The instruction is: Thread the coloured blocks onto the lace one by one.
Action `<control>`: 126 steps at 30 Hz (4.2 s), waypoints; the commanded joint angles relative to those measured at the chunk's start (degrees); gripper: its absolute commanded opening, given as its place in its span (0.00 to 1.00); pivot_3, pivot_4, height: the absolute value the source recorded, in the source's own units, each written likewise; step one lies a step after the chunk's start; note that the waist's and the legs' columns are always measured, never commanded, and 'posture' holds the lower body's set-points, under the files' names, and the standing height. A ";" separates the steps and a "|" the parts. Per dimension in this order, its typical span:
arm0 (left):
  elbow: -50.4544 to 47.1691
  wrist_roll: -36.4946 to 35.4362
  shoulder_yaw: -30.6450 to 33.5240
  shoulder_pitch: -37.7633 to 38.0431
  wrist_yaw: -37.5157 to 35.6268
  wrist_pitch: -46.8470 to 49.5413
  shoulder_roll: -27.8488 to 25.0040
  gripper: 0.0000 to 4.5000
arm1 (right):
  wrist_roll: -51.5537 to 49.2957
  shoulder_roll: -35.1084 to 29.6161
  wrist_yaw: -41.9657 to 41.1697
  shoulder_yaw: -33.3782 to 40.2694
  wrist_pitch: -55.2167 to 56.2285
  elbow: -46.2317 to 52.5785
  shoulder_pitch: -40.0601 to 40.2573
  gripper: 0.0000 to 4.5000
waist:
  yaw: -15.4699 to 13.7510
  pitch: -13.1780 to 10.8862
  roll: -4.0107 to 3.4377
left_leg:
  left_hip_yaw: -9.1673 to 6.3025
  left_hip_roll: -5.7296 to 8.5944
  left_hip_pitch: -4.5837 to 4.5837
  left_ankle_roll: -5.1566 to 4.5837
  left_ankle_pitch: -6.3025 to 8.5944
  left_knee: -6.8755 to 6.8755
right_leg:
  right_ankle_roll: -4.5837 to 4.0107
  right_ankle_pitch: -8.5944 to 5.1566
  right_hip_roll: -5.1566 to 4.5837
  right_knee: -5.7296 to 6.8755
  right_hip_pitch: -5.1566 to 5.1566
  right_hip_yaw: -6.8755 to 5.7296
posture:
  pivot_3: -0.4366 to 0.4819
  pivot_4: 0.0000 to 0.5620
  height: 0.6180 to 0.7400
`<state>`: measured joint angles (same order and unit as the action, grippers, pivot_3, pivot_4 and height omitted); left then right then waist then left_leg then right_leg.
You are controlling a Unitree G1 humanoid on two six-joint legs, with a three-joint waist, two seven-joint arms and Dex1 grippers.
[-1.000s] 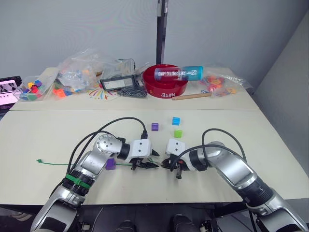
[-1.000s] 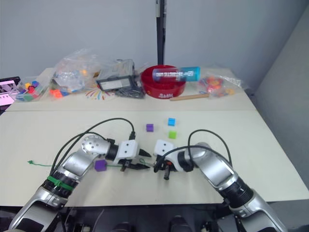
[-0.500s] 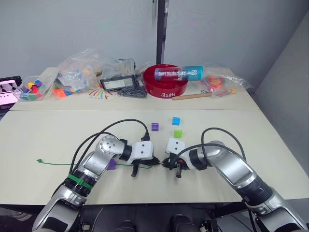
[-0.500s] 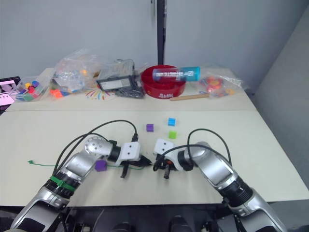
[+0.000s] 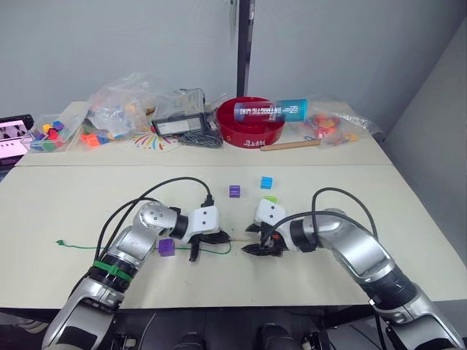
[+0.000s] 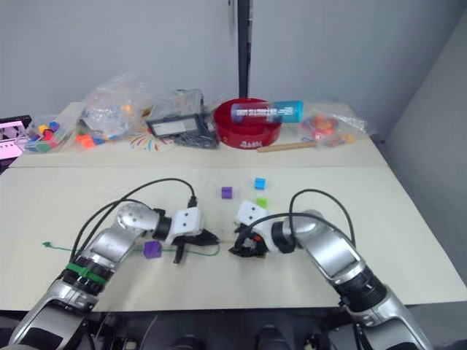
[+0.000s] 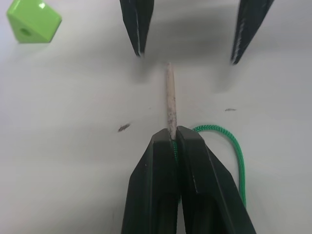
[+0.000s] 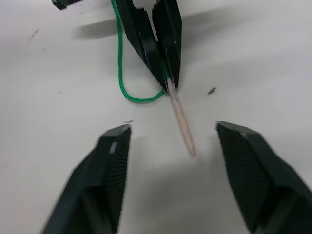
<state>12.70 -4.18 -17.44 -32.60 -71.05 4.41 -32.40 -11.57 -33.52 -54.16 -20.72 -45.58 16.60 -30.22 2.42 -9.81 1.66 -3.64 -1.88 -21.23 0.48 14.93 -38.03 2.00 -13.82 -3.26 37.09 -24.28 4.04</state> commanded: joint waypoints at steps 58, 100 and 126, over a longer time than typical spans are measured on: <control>-7.82 -9.45 8.14 7.55 0.78 6.09 -3.60 0.00 | 10.82 7.93 -8.52 5.87 32.76 -63.21 -22.15 0.75 | 0.27 -0.01 -0.02 | 0.05 -0.01 0.04 0.00 0.00 0.01 | -0.02 0.02 -0.02 0.03 -0.01 0.01 | 0.48 0.27 0.92; -21.39 1.90 -5.33 2.66 3.05 17.64 -5.76 0.00 | 5.14 -4.01 -10.20 -4.01 3.43 -4.45 1.82 0.29 | 0.22 -0.04 -0.06 | -0.02 0.03 0.04 0.02 -0.01 0.00 | 0.06 0.03 -0.01 -0.04 0.05 -0.01 | 0.48 0.27 0.92; -27.42 1.74 -7.94 -1.05 1.07 23.46 -4.55 0.00 | 3.76 -4.04 -9.37 -4.36 1.06 -2.18 1.96 0.29 | 0.02 -0.03 -0.05 | -0.02 0.04 0.05 0.02 -0.01 0.00 | 0.06 0.03 -0.02 -0.04 0.09 -0.01 | 0.48 0.27 0.92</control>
<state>-11.10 -1.56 -24.11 -32.54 -68.83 28.41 -37.62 -7.53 -38.06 -63.55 -23.01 -43.96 14.21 -28.67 2.44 -9.84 1.61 -3.67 -1.84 -21.18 0.50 14.92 -38.03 2.06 -13.79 -3.28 37.05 -24.19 4.03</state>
